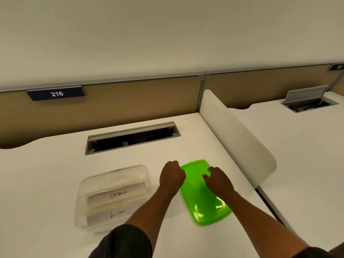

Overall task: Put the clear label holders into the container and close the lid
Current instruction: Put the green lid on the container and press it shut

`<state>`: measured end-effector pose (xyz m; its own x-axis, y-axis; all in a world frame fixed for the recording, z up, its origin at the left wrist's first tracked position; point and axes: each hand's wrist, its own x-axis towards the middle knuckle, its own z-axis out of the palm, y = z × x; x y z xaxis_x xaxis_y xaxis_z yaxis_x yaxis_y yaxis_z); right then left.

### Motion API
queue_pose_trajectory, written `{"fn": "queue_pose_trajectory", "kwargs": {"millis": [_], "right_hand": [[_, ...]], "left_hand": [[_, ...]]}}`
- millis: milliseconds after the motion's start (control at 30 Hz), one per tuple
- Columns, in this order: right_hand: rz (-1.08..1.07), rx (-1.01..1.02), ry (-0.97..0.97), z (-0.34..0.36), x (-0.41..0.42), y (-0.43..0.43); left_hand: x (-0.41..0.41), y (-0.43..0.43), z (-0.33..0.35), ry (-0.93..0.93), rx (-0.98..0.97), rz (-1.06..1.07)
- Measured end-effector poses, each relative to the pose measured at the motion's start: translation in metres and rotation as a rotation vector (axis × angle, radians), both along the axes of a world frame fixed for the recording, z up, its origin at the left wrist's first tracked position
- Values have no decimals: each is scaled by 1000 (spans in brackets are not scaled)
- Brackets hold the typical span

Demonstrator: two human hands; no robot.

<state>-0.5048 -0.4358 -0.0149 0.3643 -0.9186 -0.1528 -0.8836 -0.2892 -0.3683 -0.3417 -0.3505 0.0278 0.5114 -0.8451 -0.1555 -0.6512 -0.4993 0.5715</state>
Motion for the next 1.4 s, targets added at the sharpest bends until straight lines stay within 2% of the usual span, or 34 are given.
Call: {"fn": "queue_pose_trajectory", "kwargs": {"millis": [233, 367, 500, 700, 800, 900, 967, 1067, 1133, 1200, 1267, 1400], "right_hand": [[1, 40, 20, -20, -31, -27], [21, 58, 26, -30, -37, -31], [33, 44, 22, -36, -40, -38], [8, -22, -40, -33, -40, -53], [-87, -171, -139, -14, -36, -63], [-241, -229, -359, 15, -26, -75], [-355, -99, -531, 37, -17, -86], [-565, 418, -920, 68, -8, -103], [-584, 709, -1165, 83, -8, -113], [-556, 869, -1339, 96, -11, -122], [-475, 951, -1424, 103, -14, -128], [-342, 972, -1332, 112, -9, -123]], "left_hand": [[-23, -14, -33, 151, 199, 201], [-34, -17, -47, 74, 217, 268], [-36, -24, -52, 89, 156, 274], [-33, -44, -36, 268, 32, 373], [-34, -60, -15, 266, -128, 382], [-41, -77, 12, 270, -317, 363], [-47, -86, 29, 253, -461, 313], [-54, -93, 50, 208, -625, 135], [-59, -92, 58, 137, -674, -12], [-61, -88, 60, 28, -700, -132], [-61, -83, 59, -90, -714, -238], [-48, -68, 54, -281, -683, -424]]}}
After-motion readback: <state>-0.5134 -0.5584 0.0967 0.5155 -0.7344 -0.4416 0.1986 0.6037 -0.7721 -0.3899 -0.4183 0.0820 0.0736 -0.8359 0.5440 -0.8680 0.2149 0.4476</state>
